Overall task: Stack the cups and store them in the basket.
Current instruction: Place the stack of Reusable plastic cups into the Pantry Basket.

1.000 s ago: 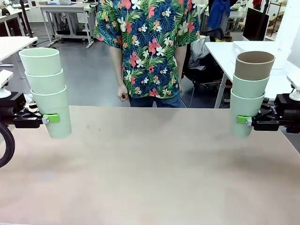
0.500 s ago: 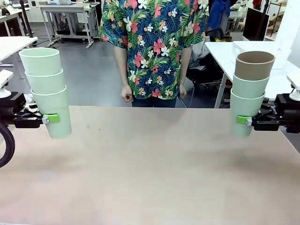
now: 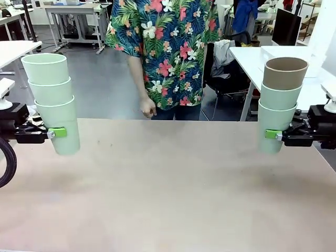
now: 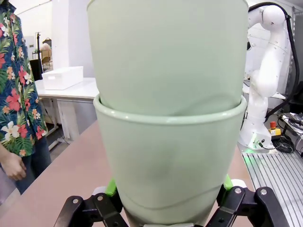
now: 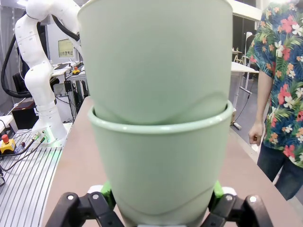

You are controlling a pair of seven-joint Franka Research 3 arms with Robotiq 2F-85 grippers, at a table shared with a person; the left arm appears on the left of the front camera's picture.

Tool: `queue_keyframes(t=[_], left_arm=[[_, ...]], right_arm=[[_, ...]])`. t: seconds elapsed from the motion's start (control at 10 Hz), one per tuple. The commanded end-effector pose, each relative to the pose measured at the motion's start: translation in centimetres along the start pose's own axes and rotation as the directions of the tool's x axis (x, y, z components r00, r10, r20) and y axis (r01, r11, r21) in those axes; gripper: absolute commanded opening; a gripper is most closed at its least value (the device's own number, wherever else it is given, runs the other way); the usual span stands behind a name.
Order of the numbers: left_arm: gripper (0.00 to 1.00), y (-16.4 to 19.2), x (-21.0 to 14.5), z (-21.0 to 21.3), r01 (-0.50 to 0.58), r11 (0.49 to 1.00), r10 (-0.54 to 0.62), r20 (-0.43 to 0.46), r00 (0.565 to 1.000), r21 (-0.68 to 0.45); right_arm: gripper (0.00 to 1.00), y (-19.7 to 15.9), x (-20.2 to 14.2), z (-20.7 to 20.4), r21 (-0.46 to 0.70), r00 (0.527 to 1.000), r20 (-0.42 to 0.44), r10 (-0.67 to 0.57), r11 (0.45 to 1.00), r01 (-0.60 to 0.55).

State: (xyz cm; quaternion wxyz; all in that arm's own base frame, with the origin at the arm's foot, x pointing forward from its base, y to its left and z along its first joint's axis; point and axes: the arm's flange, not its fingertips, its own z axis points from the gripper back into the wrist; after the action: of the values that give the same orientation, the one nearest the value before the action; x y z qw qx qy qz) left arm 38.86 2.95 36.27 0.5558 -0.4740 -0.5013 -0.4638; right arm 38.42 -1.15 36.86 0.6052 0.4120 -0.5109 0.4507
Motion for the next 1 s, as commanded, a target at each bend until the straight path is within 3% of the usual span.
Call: queue_keyframes(t=[0.0,0.9], left_arm=[[0.87,-0.06,0.34,0.04,0.007,1.0,-0.007,0.009,1.0,-0.002],[0.87,-0.06,0.34,0.04,0.007,1.0,-0.007,0.009,1.0,-0.002]], right_arm=[[0.85,0.02,0.35,0.0,-0.001,1.0,0.001,0.008,1.0,-0.008],[0.85,0.02,0.35,0.0,-0.001,1.0,0.001,0.008,1.0,-0.008]])
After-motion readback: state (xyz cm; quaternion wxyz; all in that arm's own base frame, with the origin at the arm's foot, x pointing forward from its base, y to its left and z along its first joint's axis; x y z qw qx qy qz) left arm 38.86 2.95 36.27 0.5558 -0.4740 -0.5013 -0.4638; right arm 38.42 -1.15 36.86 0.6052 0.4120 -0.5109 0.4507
